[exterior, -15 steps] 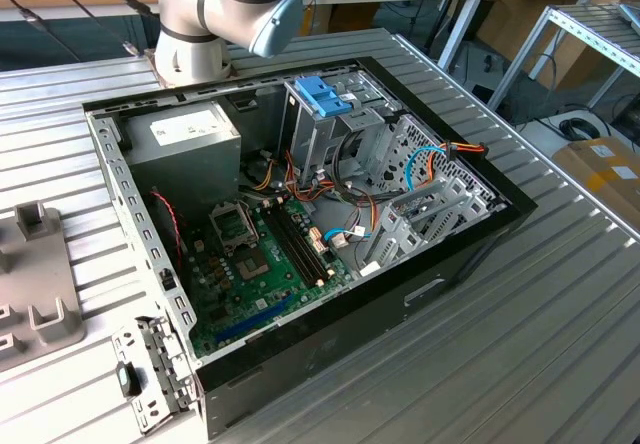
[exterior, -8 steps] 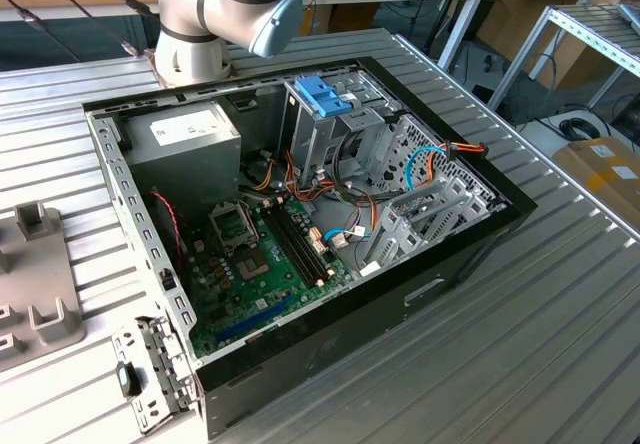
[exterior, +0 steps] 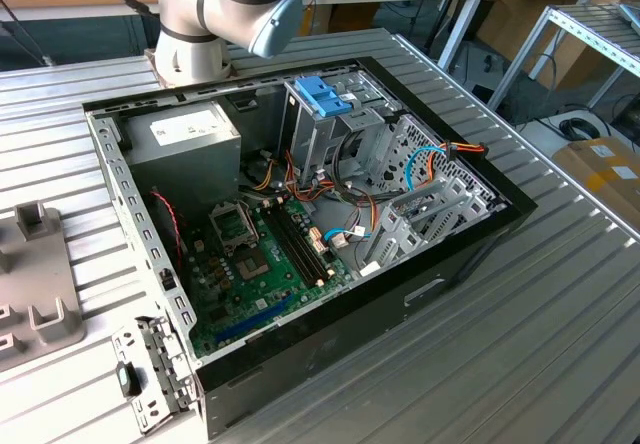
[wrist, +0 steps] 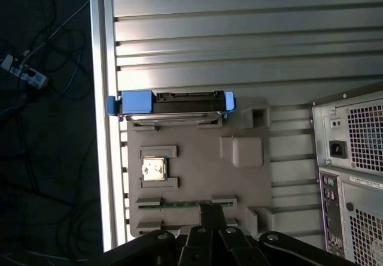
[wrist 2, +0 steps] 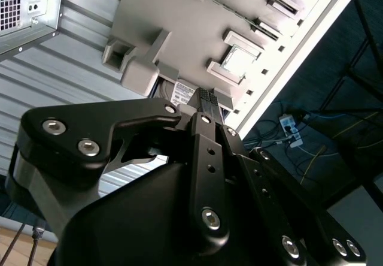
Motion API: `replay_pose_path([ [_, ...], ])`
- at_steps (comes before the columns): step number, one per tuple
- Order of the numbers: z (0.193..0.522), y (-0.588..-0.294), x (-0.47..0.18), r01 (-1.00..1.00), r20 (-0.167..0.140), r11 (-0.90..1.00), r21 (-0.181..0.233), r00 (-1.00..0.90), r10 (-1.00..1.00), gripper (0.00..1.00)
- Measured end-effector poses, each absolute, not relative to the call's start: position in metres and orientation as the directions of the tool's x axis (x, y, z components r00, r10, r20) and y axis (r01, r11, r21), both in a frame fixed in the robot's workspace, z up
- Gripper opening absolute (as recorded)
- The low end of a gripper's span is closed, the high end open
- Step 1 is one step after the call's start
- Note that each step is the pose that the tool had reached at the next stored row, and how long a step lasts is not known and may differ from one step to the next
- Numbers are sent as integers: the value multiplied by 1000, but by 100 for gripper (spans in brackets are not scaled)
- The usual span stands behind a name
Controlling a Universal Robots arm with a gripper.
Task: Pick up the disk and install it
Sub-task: 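Reach for the disk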
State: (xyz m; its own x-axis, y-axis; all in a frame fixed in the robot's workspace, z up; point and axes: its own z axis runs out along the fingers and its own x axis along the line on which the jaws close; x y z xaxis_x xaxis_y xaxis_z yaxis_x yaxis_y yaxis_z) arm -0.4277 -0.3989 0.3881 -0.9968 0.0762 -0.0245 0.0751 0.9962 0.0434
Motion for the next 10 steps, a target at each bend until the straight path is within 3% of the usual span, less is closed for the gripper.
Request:
replay_pose_path([
  [10,387,-399,-431,75,-24,996,43,-997,76,10],
])
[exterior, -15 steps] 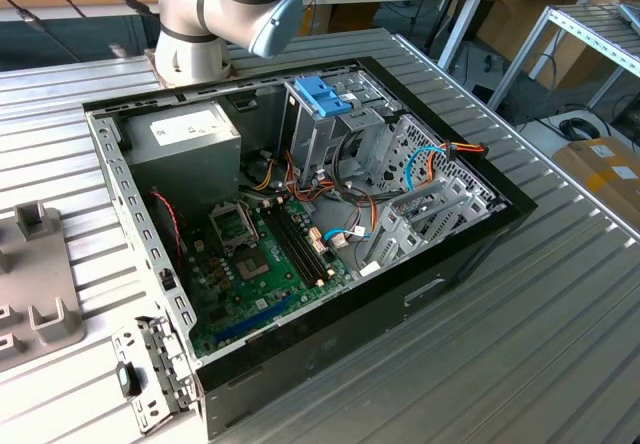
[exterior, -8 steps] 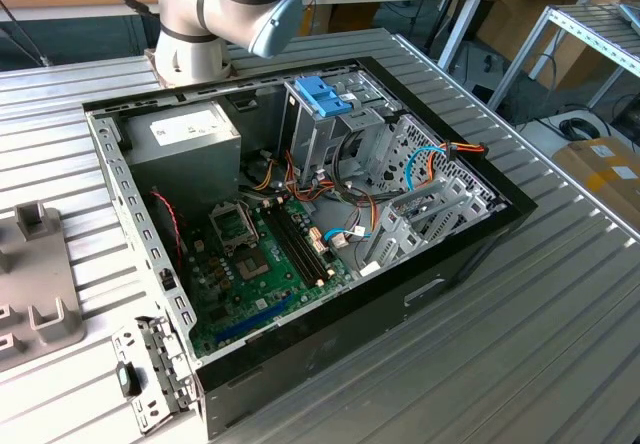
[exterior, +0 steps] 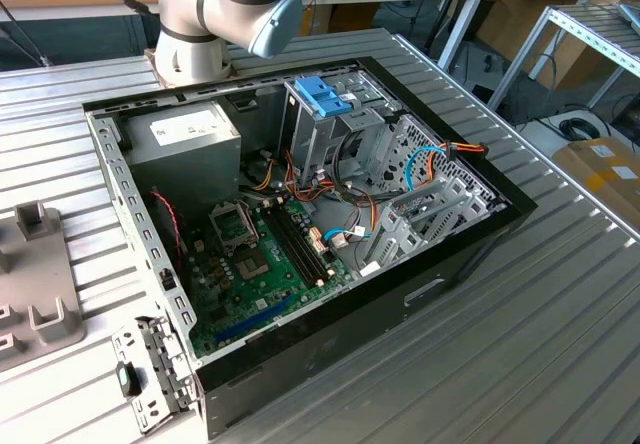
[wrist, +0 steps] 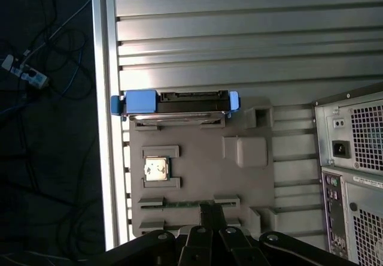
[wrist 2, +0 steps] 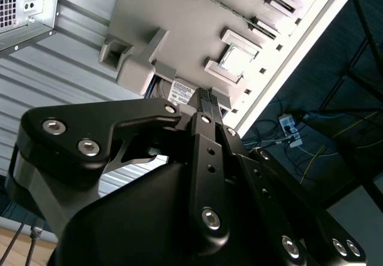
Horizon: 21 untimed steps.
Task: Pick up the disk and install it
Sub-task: 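Reach for the disk, then pick up the disk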
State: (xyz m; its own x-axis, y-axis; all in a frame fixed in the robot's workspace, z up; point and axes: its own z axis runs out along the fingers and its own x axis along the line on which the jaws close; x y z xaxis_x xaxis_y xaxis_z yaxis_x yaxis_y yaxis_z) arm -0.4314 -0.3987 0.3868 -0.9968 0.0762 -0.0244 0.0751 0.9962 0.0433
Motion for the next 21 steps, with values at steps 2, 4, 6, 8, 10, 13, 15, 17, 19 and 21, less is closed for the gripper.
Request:
replay_pose_path([
  [2,386,-397,-432,75,-24,996,43,-997,76,10],
  [4,386,-395,-432,75,-24,996,43,-997,76,10],
  [6,386,-393,-432,75,-24,996,43,-997,76,10],
  [8,385,-391,-432,75,-25,996,44,-997,76,10],
  [10,385,-390,-432,75,-25,996,43,-997,76,10],
  [13,385,-390,-433,75,-25,996,43,-997,76,10],
  [15,385,-389,-433,75,-25,996,43,-997,76,10],
  [17,385,-389,-433,75,-25,996,43,-997,76,10],
  [19,385,-389,-433,75,-25,996,43,-997,76,10],
  [21,385,-389,-433,75,-25,996,43,-997,76,10],
])
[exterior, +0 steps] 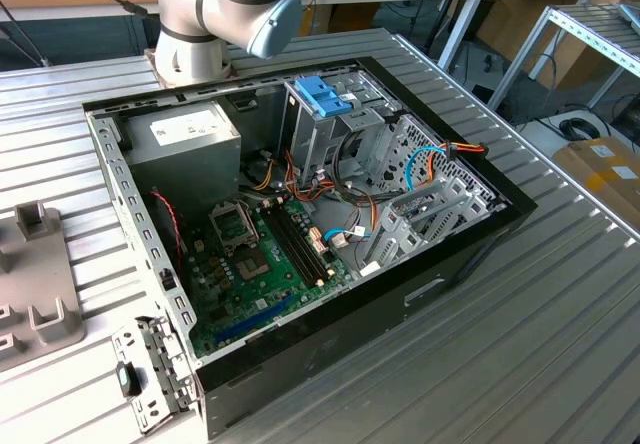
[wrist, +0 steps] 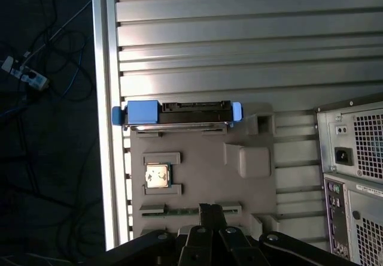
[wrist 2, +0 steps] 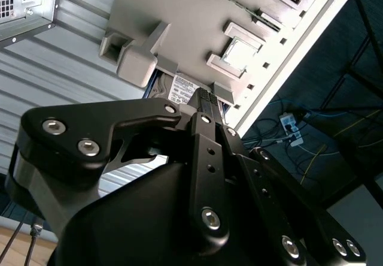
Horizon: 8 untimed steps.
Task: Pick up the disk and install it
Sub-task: 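Pick up the disk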
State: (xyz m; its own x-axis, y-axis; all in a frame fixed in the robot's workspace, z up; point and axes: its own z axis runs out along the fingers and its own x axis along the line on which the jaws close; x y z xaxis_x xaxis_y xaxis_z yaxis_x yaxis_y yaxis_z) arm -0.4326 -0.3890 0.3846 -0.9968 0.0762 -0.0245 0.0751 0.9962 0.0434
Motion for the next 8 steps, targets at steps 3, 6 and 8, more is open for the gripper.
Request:
replay_pose_path([
  [3,385,-389,-433,75,-25,996,43,-997,76,10],
  [6,385,-389,-433,72,-25,996,43,-997,73,10],
  [8,385,-389,-433,65,-25,997,43,-998,66,10],
])
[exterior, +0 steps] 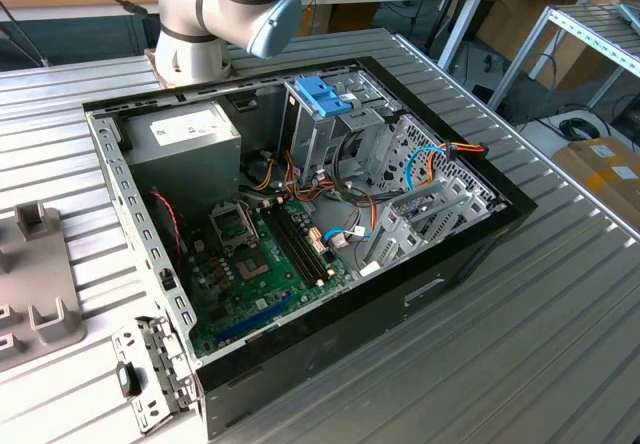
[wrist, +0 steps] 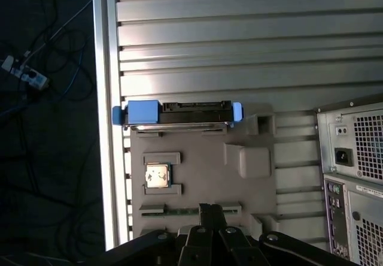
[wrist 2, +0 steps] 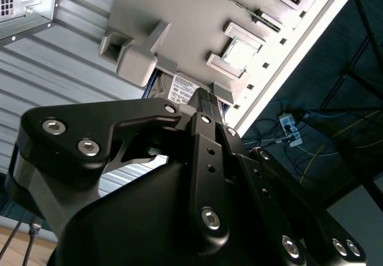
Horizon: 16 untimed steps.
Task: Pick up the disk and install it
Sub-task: 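Pick up the disk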
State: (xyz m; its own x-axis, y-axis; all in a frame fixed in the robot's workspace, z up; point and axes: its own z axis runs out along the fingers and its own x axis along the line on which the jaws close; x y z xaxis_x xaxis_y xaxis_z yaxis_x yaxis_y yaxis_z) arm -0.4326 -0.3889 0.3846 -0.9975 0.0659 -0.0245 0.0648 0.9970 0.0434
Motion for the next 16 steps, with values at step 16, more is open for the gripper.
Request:
replay_pose_path([
  [16,385,-389,-433,-41,-25,998,43,-999,-40,10],
])
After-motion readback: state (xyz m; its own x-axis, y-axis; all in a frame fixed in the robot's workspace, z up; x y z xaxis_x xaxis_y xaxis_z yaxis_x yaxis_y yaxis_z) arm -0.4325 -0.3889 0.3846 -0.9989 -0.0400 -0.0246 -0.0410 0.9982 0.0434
